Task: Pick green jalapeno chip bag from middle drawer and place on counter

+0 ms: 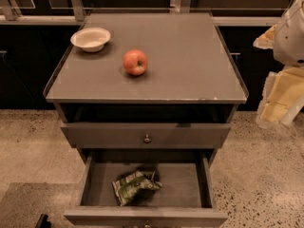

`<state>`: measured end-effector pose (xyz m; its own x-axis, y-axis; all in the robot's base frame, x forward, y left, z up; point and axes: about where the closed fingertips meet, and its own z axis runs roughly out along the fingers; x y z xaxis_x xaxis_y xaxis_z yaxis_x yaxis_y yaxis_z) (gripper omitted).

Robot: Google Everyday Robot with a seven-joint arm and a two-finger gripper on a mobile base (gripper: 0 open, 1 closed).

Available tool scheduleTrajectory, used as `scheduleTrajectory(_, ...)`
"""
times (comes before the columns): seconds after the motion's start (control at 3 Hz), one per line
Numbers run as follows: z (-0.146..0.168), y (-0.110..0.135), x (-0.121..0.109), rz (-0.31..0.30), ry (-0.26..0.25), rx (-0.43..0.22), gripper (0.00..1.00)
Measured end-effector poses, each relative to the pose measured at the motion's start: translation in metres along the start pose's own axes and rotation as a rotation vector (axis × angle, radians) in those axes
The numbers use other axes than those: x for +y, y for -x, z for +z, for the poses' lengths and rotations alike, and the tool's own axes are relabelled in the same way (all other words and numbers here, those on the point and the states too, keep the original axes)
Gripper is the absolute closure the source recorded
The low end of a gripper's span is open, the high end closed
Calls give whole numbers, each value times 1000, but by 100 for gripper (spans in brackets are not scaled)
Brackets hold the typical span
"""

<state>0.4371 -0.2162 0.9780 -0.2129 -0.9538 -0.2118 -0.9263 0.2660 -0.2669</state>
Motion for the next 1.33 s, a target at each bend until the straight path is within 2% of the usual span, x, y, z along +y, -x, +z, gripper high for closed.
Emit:
scheduleTrajectory(0.33,18,-8,19,-12,-9,-54,0)
scheduleTrajectory(0.67,94,-40,53,62,61,-161,0)
scheduleTrajectory(1.0,211,-71,93,192,184,-241,0)
scheduleTrajectory(1.33,309,-74,113,277,243,-291,0)
